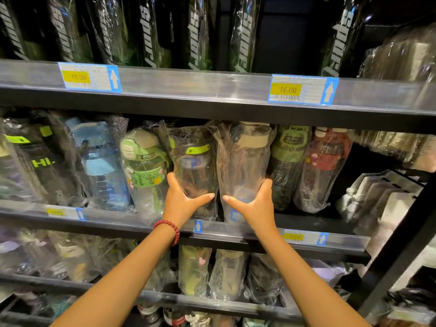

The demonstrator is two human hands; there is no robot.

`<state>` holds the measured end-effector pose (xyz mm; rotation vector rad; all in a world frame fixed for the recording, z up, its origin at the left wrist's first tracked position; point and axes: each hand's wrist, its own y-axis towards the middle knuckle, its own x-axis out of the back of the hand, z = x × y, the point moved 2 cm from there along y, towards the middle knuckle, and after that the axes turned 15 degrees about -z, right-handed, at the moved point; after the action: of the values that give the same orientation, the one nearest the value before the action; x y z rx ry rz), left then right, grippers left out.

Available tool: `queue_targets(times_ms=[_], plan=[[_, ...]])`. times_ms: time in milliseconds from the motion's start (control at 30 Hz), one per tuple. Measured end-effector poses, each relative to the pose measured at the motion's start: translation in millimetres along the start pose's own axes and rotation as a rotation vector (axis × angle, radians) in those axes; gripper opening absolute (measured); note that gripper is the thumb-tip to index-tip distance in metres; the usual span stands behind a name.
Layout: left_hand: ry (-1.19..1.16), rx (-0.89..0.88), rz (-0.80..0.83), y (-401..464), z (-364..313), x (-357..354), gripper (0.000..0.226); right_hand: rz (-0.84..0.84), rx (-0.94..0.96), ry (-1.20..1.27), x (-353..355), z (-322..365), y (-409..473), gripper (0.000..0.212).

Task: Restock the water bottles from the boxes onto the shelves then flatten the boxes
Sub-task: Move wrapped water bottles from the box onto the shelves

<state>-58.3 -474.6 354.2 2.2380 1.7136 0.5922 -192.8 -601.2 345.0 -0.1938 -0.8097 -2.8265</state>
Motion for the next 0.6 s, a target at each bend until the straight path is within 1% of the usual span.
queue_targets(times_ms=[100, 167, 233, 267, 333, 400, 500, 600], plan=[[-0.011, 0.0, 0.022, -2, 1, 2, 0.096, 0.14, -0.081, 0.045, 10, -1, 6, 0.069], [-0.026, 0.0, 0.027, -4, 3, 3, 0.092, 0.211, -0.125, 0.067, 17, -2, 9, 0.073], [-0.032, -0.007, 0.02, -6, 5, 4, 0.088, 0.23, -0.099, 0.019, 20, -4, 12, 0.078], [-0.027, -0.009, 0.011, -6, 7, 4, 0.086, 0.229, -0.067, -0.008, 19, -4, 12, 0.074], [-0.008, -0.017, -0.007, -6, 10, 3, 0.082, 0.201, -0.012, -0.039, 15, -4, 10, 0.063], [0.007, -0.02, -0.017, -6, 12, 3, 0.079, 0.128, 0.025, -0.039, 9, -4, 6, 0.066], [0.038, -0.009, -0.025, -5, 14, 3, 0.082, 0.002, 0.049, -0.082, -3, -1, -3, 0.074], [0.08, 0.002, -0.04, -6, 11, 3, 0.083, -0.062, 0.037, -0.105, -13, 2, -9, 0.075]])
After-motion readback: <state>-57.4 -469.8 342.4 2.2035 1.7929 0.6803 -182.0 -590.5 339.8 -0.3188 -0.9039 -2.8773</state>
